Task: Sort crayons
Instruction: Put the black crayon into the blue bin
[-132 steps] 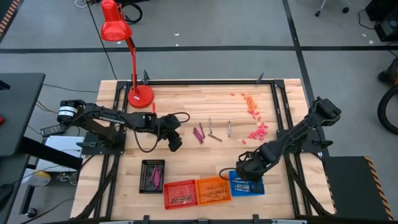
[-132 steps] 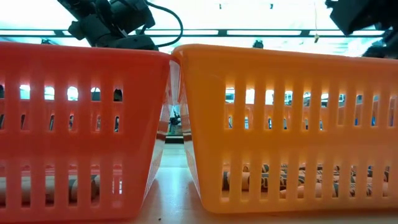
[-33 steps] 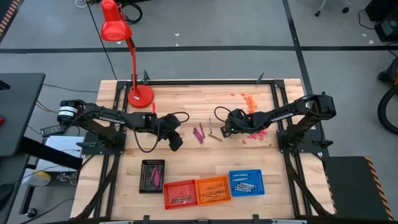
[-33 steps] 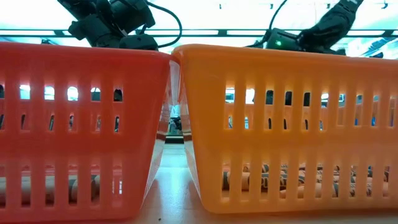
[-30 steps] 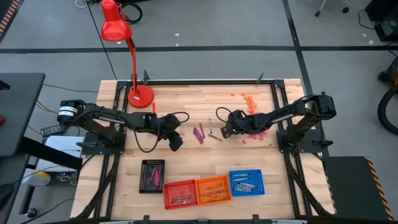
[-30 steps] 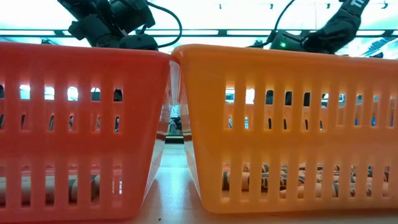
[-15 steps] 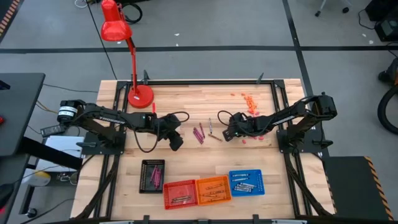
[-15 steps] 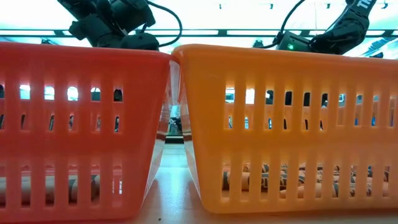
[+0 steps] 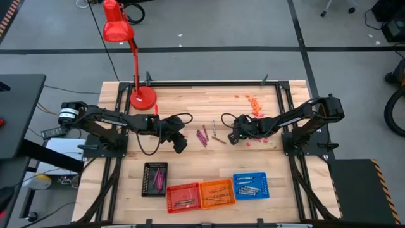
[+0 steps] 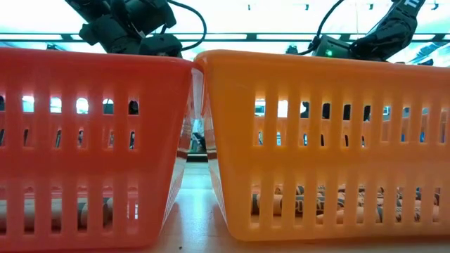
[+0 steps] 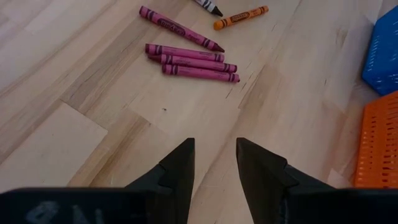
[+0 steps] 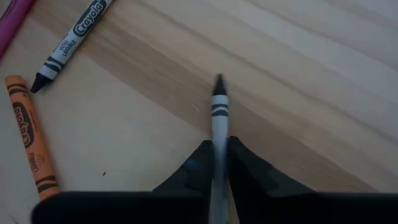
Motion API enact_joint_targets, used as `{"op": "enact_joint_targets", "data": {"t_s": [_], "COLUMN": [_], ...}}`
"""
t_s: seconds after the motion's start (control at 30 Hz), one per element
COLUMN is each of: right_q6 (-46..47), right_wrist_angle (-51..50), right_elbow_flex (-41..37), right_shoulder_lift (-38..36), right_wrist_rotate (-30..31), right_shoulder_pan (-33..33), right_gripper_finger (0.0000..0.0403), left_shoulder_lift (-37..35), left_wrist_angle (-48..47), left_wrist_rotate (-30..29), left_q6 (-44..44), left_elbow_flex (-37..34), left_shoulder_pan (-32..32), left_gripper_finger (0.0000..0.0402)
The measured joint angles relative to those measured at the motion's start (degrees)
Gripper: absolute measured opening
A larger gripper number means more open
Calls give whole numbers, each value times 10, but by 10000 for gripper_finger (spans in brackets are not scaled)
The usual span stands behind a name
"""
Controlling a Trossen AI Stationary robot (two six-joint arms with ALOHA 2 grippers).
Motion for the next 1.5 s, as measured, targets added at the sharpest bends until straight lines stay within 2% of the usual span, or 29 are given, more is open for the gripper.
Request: {"op": "enact_joint_targets", "data": {"t_s": [0.23, 0.6, 0.93, 1.03, 1.27, 1.37, 1.5], "right_q6": [-23, -118, -138, -147, -168, -168, -164], "right_wrist_angle": [16, -8, -5, -4, -12, -34, -74], "right_elbow_flex": [-1, 53, 63, 63, 64, 64, 64], "right_shoulder_lift": [-1, 4, 3, 3, 2, -8, -47], "right_wrist_rotate": [-14, -87, -101, -133, -263, -272, -255], "right_shoulder_pan": [0, -1, -6, -7, 5, 19, 34], "right_gripper_finger": [24, 36, 37, 37, 37, 37, 38], "left_shoulder_lift": [0, 0, 0, 0, 0, 0, 0], "left_wrist_angle": [0, 0, 4, 4, 4, 3, 3], "left_wrist_rotate": [0, 0, 0, 0, 0, 0, 0], "left_q6": [0, 6, 7, 7, 5, 5, 5], "left_elbow_flex": [0, 0, 0, 0, 0, -1, -1], "left_shoulder_pan": [0, 0, 0, 0, 0, 0, 0], "left_gripper_finger": [130, 130, 130, 130, 130, 130, 130]}}
